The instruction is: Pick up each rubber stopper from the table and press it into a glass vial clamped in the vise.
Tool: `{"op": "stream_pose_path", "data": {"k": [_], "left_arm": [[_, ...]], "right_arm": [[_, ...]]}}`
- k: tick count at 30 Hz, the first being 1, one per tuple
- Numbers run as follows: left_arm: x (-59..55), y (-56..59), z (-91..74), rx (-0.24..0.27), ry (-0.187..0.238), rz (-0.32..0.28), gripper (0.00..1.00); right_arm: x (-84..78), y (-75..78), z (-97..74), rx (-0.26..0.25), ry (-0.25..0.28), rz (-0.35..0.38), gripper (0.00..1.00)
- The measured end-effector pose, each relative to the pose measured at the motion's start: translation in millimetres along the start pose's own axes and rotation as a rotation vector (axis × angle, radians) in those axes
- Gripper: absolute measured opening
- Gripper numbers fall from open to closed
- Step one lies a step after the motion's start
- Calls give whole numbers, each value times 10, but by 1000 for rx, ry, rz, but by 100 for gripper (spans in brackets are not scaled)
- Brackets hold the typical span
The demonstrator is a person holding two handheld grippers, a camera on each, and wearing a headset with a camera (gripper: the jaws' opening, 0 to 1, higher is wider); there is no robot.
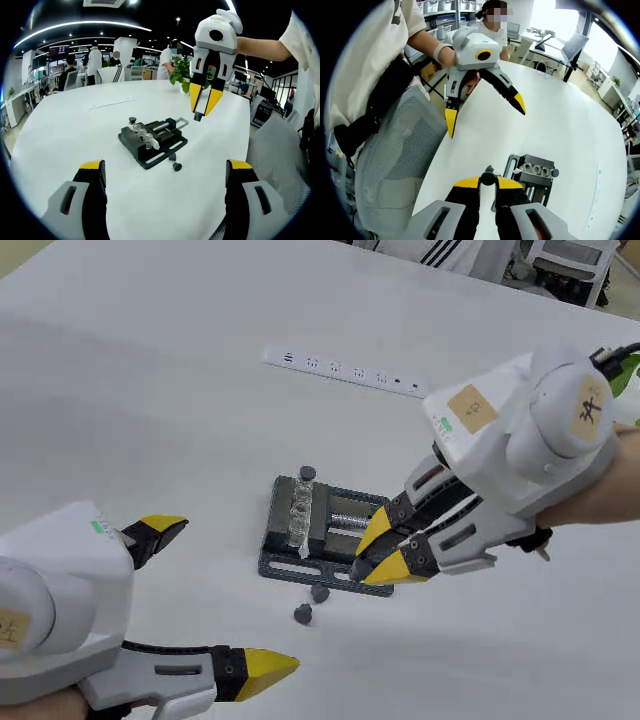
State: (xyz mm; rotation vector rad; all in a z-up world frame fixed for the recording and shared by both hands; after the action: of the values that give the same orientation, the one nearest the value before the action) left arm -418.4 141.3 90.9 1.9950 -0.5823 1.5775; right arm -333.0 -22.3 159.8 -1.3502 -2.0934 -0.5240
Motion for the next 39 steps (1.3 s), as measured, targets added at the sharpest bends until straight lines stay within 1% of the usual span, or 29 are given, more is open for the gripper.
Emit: {"op": "stream_pose_path", "data": {"k": [4,8,10,11,13,15,16,17,18,19,21,24,26,29,32,39], "left_arm": [[-4,-22,-17,4,1,-2,99],[-11,-60,-37,17,-3,-5,99],[-10,-76,-55,21,0,-10,99],[-11,-86,-62,23,0,-10,99],[-19,-100,-74,26,-3,-10,99],[-29,-110,-84,29,-5,-11,99],[-30,-116,-89,33,-5,-9,99],[-26,-116,-91,35,-4,-8,99],[-24,-118,-95,36,-3,-10,99],[-15,-116,-97,38,-1,-15,99],[-10,-123,-100,41,-1,-12,99],[-4,-127,-102,45,-1,-14,99],[-7,-136,-103,48,-2,-15,99],[-15,-140,-103,49,-2,-19,99],[-23,-129,-103,48,-4,-18,99],[-41,-138,-120,56,-2,-26,99]], "right_arm": [[6,154,-42,14,-57,-53,5],[32,307,-49,21,-82,-86,5],[27,388,-51,35,-119,-137,5],[26,416,-48,42,-129,-147,5],[32,499,-38,45,-131,-159,5],[34,594,-30,51,-145,-180,5],[32,661,-37,66,-171,-230,5],[32,706,-35,62,-181,-246,5],[29,738,-26,61,-179,-235,5],[30,793,-17,69,-184,-245,5],[27,886,-1,86,-206,-287,5],[25,980,26,106,-225,-336,5],[25,1037,48,120,-244,-376,5],[21,1088,90,132,-255,-403,5],[19,1114,152,159,-270,-432,5],[14,1148,349,219,-285,-451,5]]}}
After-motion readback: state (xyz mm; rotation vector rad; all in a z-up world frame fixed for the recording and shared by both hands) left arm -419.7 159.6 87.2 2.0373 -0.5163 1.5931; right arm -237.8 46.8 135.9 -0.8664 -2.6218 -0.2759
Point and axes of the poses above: the centre of the closed fingertips' face, and the gripper's own axes: z roughly forward along the fingers, y roughly to its right, x roughly out of its top, the point moved 8 cm from there along -z, roughly backward along the fingers, and after that the axes turned 13 degrees about y, right-handed, at the moved point
